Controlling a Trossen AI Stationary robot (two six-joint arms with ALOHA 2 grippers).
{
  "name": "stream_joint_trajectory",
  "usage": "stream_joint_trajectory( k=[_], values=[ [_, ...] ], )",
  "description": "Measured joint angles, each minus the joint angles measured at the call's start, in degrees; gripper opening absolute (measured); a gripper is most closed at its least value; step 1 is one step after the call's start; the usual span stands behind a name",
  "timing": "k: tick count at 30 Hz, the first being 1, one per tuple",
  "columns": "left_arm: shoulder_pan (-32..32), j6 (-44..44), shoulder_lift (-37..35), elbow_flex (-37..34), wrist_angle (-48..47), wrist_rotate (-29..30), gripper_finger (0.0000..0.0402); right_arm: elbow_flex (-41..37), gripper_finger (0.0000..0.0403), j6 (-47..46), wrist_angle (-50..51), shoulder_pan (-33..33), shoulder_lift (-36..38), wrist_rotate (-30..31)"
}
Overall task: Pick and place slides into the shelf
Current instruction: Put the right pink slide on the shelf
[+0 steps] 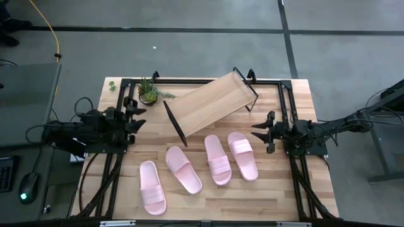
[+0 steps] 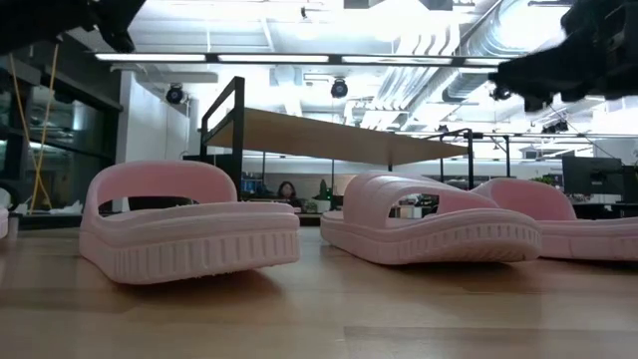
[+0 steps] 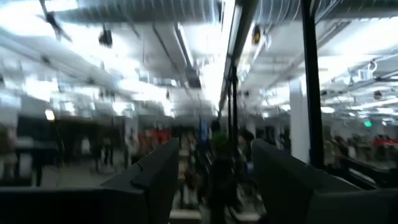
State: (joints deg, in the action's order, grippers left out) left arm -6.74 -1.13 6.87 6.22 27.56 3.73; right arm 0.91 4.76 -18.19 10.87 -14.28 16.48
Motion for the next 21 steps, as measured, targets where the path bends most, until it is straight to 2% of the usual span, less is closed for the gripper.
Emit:
stream_joint_trajectory(
  k=[4, 8, 11, 16, 21],
  values=[
    [0.0, 6.1, 0.0, 4.5, -11.2, 0.0, 0.0182, 0.0, 0.0133, 11.9, -9.4, 0.0, 0.0, -0.4],
    [0.0, 10.2, 0.7, 8.4, -17.3, 0.9, 0.0181, 0.0, 0.0133, 16.3, -17.9, 0.0, 0.0, -0.7],
    [0.0, 13.8, 0.8, 11.3, -23.5, 0.9, 0.0182, 1.7, 0.0133, 18.4, -19.6, 0.0, 0.0, 0.0],
    [0.0, 15.1, 0.9, 11.9, -24.5, 0.2, 0.0183, 7.0, 0.0134, 16.1, -13.2, 0.0, -0.4, 2.2],
    [0.0, 16.0, 0.9, 11.9, -24.8, -0.4, 0.0184, 14.6, 0.0150, 12.8, 5.9, 1.2, -2.3, 2.6]
  ],
)
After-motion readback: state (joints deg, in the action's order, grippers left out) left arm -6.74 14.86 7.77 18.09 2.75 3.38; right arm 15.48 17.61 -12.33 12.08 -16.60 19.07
